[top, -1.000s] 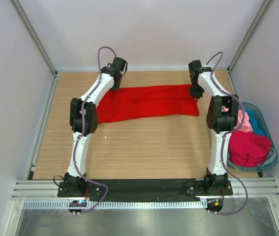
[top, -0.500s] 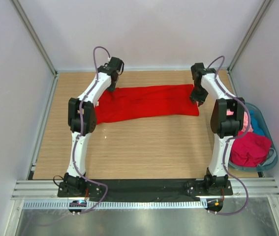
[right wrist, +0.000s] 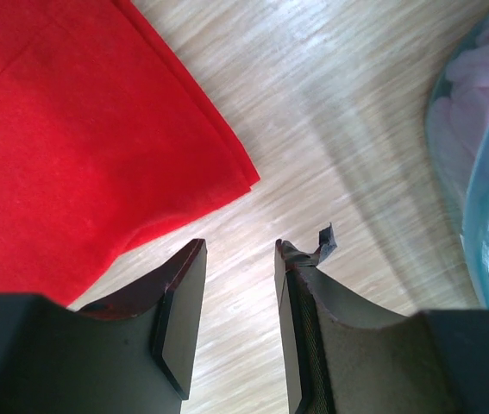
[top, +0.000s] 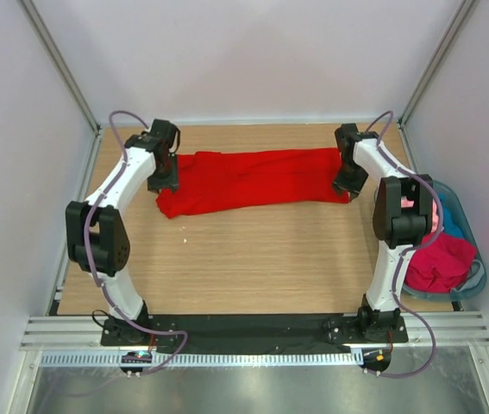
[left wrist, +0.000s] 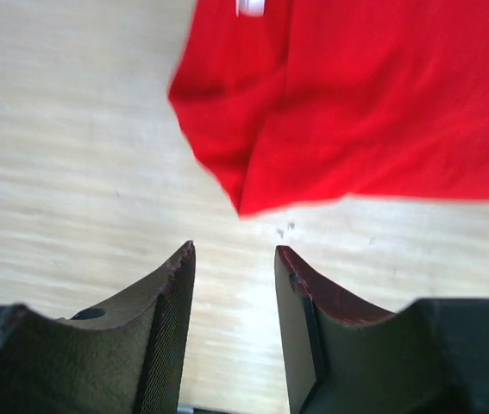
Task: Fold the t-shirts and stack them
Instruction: Fold the tshirt
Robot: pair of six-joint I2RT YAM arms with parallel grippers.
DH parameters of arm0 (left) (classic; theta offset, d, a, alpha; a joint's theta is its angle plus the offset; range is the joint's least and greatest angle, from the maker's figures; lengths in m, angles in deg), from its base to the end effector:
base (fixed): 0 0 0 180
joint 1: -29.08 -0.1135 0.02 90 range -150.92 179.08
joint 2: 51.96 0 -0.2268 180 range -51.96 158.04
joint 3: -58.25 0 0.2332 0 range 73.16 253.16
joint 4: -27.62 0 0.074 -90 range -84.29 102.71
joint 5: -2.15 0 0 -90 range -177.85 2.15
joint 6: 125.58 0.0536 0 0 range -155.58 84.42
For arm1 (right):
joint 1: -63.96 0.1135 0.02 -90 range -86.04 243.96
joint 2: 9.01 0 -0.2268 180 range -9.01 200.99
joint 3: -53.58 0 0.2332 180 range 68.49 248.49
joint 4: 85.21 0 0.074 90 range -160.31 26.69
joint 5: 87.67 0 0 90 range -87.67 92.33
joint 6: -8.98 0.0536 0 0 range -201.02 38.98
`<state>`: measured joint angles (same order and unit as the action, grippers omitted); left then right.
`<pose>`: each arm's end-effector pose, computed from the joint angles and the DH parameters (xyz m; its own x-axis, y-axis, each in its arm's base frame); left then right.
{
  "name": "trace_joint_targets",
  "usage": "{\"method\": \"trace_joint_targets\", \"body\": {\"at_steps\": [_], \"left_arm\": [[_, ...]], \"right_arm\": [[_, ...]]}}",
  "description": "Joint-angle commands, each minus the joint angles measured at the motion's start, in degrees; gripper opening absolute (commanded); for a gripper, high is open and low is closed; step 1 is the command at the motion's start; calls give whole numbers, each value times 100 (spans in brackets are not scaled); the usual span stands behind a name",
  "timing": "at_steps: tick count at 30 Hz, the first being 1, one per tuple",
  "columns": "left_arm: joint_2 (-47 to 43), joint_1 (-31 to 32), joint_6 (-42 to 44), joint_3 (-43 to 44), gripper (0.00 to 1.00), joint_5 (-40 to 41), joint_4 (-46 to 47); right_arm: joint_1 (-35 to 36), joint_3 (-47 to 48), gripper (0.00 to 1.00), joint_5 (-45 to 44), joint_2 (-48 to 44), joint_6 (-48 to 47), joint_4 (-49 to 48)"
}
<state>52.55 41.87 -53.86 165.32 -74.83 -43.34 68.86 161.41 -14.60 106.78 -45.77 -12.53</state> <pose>0.3501 -0.0671 0.2261 -0.9032 -0.1083 -0.4152 -0.1564 0.9842 0.0834 0.3700 0.0161 0.1618 -0.8228 0.4836 -0.2986 0.5392 0.8303 -0.1408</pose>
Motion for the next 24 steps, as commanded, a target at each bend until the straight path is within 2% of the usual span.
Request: {"method": "trace_joint_targets", "body": {"at_steps": [1, 5, 9, 12, 16, 20, 21, 23, 24], "left_arm": [[-553, -76, -527, -803, 44, -888, 419], [-677, -76, -860, -1550, 45, -1266, 744], [-704, -76, -984, -1868, 47, -1240, 1157], [-590, -84, -958, -1860, 48, -898, 1474], [-186, -93, -931, -1667, 46, -827, 1571], [192, -102, -914, -1473, 32, -590, 1344], [254, -111, -888, -1464, 23, -546, 1299], [272, -119, -817, -1482, 15, -379, 1211], [280, -137, -782, -1508, 7, -335, 1202]], "right_arm": [[-16, -107, 45, 5, -214, -52, -485], [-51, -134, 45, -39, -171, -132, -636], [-69, -222, 45, -126, -179, -263, -812], [-78, -336, 45, -109, -136, -343, -1005], [-86, -415, 45, -135, -65, -430, -1154], [-86, -477, 45, -232, 5, -475, -1216], [-86, -486, 44, -249, 40, -483, -1234], [-86, -530, 43, -276, 67, -510, -1304], [-86, -573, 42, -267, 67, -510, -1374]]}}
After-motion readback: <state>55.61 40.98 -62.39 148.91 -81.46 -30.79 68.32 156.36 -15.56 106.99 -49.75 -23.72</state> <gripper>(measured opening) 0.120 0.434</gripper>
